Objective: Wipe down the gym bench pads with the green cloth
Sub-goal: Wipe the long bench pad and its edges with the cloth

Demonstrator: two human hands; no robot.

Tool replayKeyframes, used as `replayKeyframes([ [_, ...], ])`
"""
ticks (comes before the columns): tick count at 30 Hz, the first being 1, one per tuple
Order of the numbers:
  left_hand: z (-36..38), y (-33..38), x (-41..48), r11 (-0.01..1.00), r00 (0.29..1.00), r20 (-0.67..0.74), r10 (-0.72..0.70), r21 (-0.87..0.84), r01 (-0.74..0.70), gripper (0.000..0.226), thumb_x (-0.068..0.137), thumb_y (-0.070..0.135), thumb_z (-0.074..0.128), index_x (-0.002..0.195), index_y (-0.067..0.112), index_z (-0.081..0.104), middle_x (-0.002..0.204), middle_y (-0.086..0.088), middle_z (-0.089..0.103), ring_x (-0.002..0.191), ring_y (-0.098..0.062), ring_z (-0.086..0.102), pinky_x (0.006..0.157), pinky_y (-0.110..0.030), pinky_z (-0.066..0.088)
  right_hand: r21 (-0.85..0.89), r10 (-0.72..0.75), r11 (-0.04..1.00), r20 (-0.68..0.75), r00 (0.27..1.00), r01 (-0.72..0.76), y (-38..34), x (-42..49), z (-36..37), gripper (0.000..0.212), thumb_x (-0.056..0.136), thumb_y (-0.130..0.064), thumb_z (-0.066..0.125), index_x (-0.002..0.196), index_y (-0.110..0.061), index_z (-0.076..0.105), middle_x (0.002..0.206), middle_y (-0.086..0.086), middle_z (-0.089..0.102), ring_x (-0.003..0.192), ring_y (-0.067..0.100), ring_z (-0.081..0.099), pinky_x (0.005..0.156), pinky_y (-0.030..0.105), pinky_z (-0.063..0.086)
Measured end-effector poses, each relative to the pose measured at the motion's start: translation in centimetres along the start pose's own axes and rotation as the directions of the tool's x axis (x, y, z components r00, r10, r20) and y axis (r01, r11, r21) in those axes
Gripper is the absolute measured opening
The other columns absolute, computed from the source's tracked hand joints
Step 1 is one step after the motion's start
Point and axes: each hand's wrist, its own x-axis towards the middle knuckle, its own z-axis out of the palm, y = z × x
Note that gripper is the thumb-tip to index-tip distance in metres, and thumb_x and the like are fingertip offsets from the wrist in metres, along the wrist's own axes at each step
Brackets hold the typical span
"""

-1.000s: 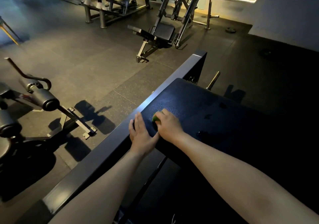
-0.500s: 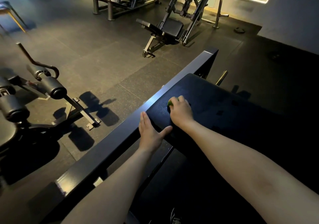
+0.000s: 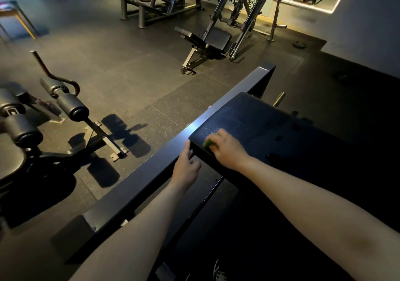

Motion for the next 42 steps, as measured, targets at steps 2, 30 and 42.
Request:
replayKeyframes([
  [2, 0.3, -0.5, -0.5, 1.0, 0.999, 0.037, 0.004, -0.024, -0.003, 0.08, 0.093, -0.006, 0.048, 0.16, 0.02, 0.015, 0.162, 0.003, 0.028, 0.145, -0.011, 0.035, 0.116, -0.041, 0.039, -0.012, 0.124, 0.992, -0.102, 0.987, -0.126, -0.1, 1.2, -0.2, 0.019, 0.099, -0.023, 0.048, 0.111, -0.022, 0.062, 0.112, 0.008, 0.048, 0.1, 0.029, 0.049, 0.083, 0.038, 0.043],
  [30, -0.8, -1.5, 3.6, 0.956, 0.895, -0.428, -0.126, -0.293, -0.005, 0.018, 0.097, 0.019, 0.054, 0.114, 0.027, 0.053, 0.127, -0.008, 0.051, 0.114, -0.023, 0.055, 0.103, -0.049, 0.048, -0.286, -0.025, 0.957, -0.211, 0.977, -0.037, 3.1, -5.0, 1.8, 0.043, 0.092, -0.041, 0.045, 0.125, -0.018, 0.06, 0.12, 0.003, 0.055, 0.109, 0.028, 0.052, 0.087, 0.041, 0.041],
  [42, 5.4, 0.5, 4.7, 0.902, 0.85, -0.399, -0.343, -0.392, 0.181, 0.025, 0.1, 0.024, 0.042, 0.111, 0.007, 0.056, 0.134, -0.017, 0.041, 0.125, -0.031, 0.038, 0.111, -0.045, 0.032, -0.288, -0.024, 0.955, -0.307, 0.951, -0.069, 3.1, -4.6, 2.8, 0.037, 0.085, -0.036, 0.052, 0.117, -0.02, 0.063, 0.113, 0.002, 0.057, 0.103, 0.026, 0.051, 0.081, 0.041, 0.042],
])
